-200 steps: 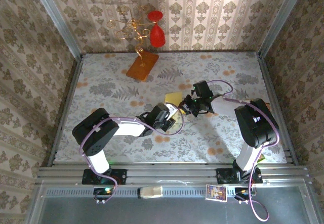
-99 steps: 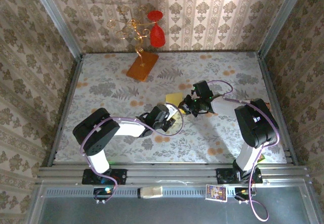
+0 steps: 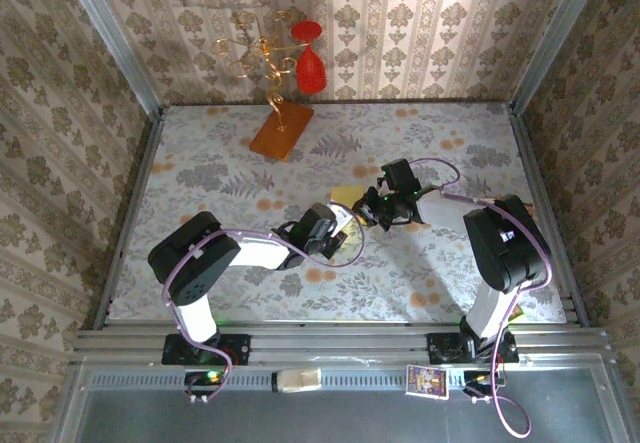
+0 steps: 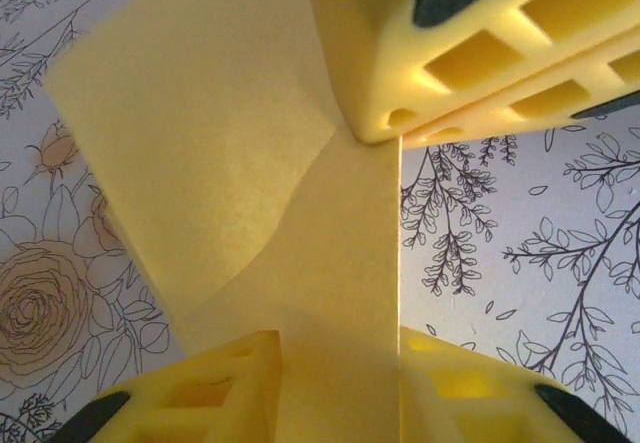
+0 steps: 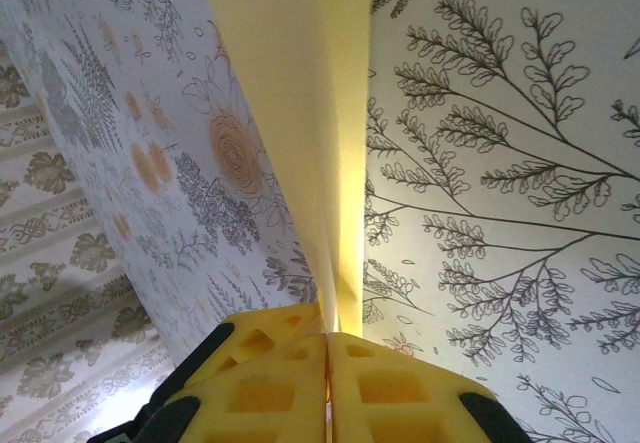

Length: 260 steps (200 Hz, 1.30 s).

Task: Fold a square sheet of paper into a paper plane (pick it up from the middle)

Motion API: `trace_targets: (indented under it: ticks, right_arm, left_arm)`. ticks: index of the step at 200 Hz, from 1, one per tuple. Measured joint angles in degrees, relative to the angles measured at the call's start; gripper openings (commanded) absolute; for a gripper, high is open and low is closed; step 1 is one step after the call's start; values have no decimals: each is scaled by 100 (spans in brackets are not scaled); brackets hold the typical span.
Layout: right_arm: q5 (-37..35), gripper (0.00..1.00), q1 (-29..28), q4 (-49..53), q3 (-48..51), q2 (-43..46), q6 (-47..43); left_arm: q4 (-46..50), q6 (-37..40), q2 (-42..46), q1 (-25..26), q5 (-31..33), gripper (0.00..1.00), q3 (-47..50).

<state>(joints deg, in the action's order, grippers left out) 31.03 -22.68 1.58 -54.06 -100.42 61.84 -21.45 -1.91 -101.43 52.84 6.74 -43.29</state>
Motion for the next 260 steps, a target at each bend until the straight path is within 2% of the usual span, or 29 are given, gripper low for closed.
trace_targets:
  ticks: [45, 75, 129, 231, 260]
  right_arm:
    - [83, 43, 72, 42, -66, 0, -4]
    - [72, 51, 313, 179, -63, 96, -46]
    - [-153, 55, 737, 350, -52, 577, -249]
    - [-284, 56, 743, 490, 81, 597, -439]
    - [-271, 61, 743, 463, 129, 597, -632]
  left_arm:
    - [-4, 24, 0, -7, -4, 22, 0]
    - [-63, -4, 0, -46, -35, 18, 9]
    - [-457, -538, 2, -352, -459, 15, 264]
    - [-647, -2221, 28, -1137, -2013, 10, 426]
    - [-640, -2586, 20, -1207, -2356, 8, 354]
